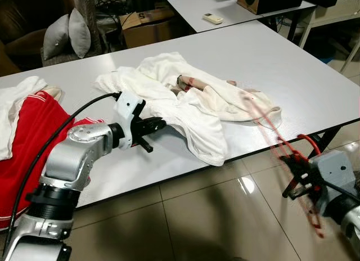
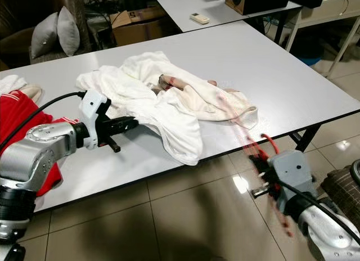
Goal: Hang hanger
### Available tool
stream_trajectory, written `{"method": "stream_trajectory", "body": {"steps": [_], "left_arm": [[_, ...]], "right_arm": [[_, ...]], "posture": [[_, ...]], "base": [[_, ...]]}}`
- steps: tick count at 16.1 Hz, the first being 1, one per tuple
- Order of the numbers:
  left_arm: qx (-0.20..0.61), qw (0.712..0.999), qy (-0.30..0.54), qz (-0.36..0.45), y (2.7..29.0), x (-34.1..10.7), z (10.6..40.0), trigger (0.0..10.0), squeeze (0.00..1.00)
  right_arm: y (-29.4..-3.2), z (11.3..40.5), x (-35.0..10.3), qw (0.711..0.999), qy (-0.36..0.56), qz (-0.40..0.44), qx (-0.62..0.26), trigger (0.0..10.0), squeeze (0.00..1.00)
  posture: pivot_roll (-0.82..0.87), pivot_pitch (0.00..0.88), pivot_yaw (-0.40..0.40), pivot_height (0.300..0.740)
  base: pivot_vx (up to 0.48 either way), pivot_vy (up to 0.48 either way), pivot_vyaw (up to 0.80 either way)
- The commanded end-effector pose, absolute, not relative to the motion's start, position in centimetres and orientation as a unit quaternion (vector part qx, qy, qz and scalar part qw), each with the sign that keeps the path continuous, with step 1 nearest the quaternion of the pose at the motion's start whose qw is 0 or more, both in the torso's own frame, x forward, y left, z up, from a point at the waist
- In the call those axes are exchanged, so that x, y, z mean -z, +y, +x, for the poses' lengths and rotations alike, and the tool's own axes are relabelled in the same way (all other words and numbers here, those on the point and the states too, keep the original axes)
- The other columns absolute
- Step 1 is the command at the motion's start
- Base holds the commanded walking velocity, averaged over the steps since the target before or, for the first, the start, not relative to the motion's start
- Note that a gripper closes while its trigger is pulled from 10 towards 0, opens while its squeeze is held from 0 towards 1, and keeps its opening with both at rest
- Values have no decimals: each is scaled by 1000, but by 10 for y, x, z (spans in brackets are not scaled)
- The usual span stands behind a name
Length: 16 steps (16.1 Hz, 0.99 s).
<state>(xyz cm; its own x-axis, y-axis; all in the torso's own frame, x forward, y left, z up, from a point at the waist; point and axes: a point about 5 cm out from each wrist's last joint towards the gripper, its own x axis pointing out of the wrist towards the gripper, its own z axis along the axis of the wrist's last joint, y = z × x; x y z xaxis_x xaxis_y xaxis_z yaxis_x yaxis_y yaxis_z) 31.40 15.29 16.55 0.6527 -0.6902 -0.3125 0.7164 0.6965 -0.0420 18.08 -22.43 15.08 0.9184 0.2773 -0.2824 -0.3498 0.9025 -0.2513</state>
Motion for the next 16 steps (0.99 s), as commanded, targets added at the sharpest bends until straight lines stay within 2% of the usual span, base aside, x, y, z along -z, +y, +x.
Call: {"method": "stream_trajectory", "body": {"steps": [1, 2, 3, 4, 5, 9, 10, 12, 16], "left_arm": [[375, 914, 140, 67, 153, -164, 313, 0, 0], [371, 914, 135, 91, 153, -163, 312, 3725, 0], [354, 909, 126, 180, 157, -154, 312, 10000, 0], [354, 888, 136, 258, 163, -141, 309, 10000, 725], [363, 874, 142, 290, 167, -134, 305, 10000, 1000], [387, 860, 126, 309, 167, -137, 299, 10000, 1000], [419, 860, 90, 277, 155, -144, 293, 10000, 1000], [441, 855, 67, 266, 144, -146, 292, 10000, 1000], [437, 852, 41, 285, 127, -136, 302, 10000, 1000]], "right_arm": [[-214, 178, -159, 964, 99, -147, -200, 10000, 0], [-213, 178, -158, 963, 100, -146, -202, 10000, 0], [-211, 179, -156, 964, 100, -144, -202, 10000, 0], [-208, 180, -153, 964, 100, -142, -200, 10000, 0], [-205, 181, -151, 965, 101, -135, -199, 10000, 0], [-198, 176, -149, 958, 113, -136, -227, 10000, 0], [-199, 175, -146, 960, 115, -133, -219, 10000, 0], [-196, 179, -145, 962, 112, -129, -214, 10000, 0], [-192, 186, -147, 960, 101, -132, -223, 10000, 0]], "posture": [[-79, 0, 146, 740], [-79, 0, 146, 740], [-76, 0, 154, 740], [-78, 0, 156, 740], [-76, 0, 145, 740], [-73, 22, 146, 740], [-66, 11, 153, 740], [-60, 25, 138, 740], [-58, 20, 146, 740]], "base": [[0, 0, 0], [0, 0, 0], [0, 0, 0], [0, 0, 0], [0, 0, 0], [0, 0, 0], [0, 0, 0], [0, 0, 0], [0, 0, 0]]}}
